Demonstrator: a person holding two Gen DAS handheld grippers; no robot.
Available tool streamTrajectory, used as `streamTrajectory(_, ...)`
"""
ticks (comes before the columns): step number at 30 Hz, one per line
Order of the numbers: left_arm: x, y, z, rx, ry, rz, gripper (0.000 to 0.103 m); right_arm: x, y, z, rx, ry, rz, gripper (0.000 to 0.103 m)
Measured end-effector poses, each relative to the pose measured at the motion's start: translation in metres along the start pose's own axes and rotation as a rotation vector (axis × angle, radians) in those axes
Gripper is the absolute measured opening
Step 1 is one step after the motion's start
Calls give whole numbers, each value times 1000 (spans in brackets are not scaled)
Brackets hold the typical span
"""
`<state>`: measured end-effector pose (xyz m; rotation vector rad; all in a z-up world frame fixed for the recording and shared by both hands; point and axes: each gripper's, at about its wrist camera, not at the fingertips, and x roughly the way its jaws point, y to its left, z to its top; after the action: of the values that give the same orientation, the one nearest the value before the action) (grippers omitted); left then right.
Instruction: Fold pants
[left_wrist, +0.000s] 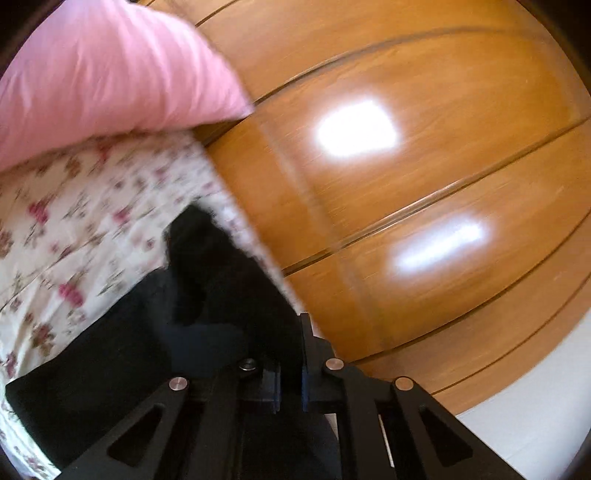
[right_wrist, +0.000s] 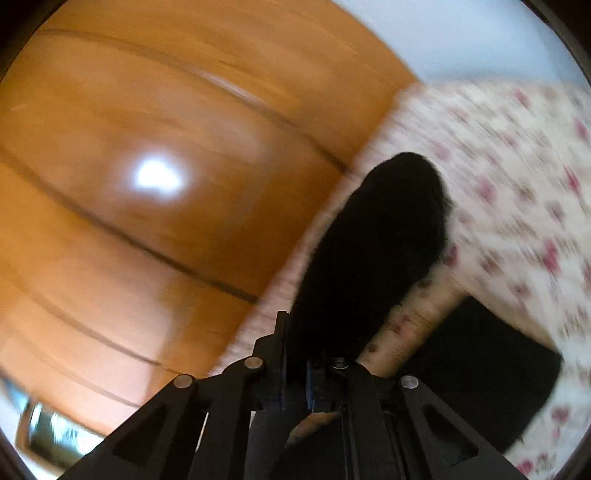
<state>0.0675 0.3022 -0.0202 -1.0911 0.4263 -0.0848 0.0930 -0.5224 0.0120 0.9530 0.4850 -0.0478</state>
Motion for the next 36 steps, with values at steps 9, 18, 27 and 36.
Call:
streamTrajectory(9, -23, 74, -56, 61, 161, 242, 6, -6, -115, -66, 171, 88, -122, 7)
streamTrajectory(18, -24, 101, -88, 122, 124, 296, 13, -9, -135, -78, 189, 70, -115, 36)
streamTrajectory(27, -51, 81, -73, 80, 52, 169, 6, -23, -90, -69, 92, 2, -43, 7)
streamTrajectory(36, -44, 122, -85, 3, 142, 287, 6, -25, -149, -93, 278, 125, -137, 5)
